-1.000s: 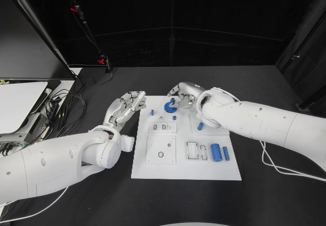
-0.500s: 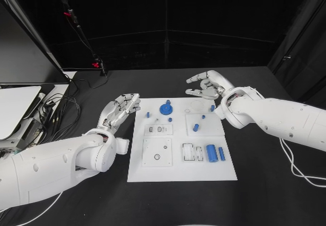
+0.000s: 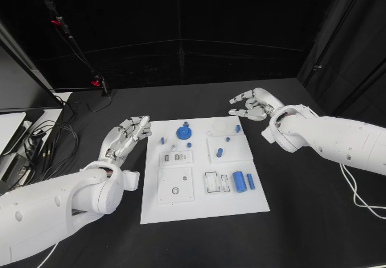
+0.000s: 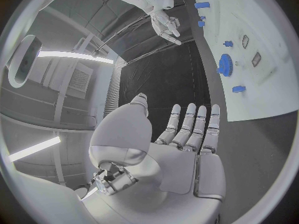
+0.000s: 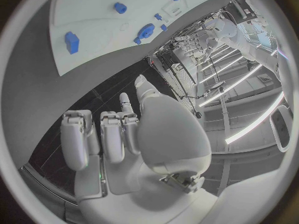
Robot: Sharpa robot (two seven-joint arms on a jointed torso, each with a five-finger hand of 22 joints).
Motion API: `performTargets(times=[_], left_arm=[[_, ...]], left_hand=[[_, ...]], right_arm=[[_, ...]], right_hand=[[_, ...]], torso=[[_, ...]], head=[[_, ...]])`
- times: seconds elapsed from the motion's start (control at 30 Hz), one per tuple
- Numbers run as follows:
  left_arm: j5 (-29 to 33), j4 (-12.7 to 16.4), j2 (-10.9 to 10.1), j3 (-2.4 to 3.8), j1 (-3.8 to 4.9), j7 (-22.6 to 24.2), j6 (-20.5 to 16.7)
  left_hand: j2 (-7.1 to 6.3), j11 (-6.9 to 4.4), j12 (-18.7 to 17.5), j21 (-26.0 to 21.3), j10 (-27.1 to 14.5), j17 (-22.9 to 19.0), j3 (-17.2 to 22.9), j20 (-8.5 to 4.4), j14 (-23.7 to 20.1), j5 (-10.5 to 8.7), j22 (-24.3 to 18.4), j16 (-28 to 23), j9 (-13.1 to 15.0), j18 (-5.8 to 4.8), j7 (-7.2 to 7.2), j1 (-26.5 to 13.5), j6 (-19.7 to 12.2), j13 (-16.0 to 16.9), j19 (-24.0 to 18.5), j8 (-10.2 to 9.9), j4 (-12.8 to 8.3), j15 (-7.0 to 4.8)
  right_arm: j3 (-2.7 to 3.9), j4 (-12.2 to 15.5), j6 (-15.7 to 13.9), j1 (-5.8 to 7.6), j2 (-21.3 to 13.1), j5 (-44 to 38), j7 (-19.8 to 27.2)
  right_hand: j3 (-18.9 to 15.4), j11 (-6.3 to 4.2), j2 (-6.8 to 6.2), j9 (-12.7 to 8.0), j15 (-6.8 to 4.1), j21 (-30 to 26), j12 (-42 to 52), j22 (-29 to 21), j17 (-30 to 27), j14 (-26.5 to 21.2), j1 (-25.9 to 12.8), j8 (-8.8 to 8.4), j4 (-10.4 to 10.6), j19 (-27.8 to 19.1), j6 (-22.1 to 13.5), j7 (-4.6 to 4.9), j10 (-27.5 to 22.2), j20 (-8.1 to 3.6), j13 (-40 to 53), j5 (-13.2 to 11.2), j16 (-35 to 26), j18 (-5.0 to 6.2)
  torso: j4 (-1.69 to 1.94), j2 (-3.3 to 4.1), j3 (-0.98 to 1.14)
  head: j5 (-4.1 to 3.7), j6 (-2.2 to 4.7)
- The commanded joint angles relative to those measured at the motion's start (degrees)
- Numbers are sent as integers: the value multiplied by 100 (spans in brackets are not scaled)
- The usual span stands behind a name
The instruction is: Assemble the parts on the task board
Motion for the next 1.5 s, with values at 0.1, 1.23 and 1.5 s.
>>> performTargets(times=[0.1,1.23,1.5], left_arm=[[-35,-8,-6,5,7,1283,54],[-35,27,-49,5,7,1263,55],[-35,33,-45,5,7,1244,69]], left_hand=[[5,-7,-18,29,49,6,-42,-4,39,40,3,-18,1,74,875,47,53,1,-33,-21,-2,10],[9,-7,-17,28,53,7,-45,-4,43,41,0,-17,2,74,875,52,57,1,-36,-21,-2,10],[14,-7,-17,25,56,6,-51,-3,46,42,-4,-16,1,75,875,56,60,1,-42,-23,0,9]], right_arm=[[4,-172,404,-100,7,-282,-107],[4,-606,932,-353,111,-1088,-572],[4,-635,926,-359,140,-1132,-679]], right_hand=[[-26,13,19,-7,44,19,14,1510,1507,586,84,4,-30,618,45,8,596,27,1508,-40,14,-42],[-25,-18,33,-20,29,19,14,1510,1507,586,256,-11,-74,618,80,-32,596,22,1508,-20,14,-42],[-1,-15,71,-24,28,19,14,1510,1507,586,311,-15,-90,618,92,-30,596,20,1508,12,14,-42]], torso=[[18,6,-5],[24,8,-8],[28,11,-5]], head=[[-50,11],[-58,-49],[-44,-57]])
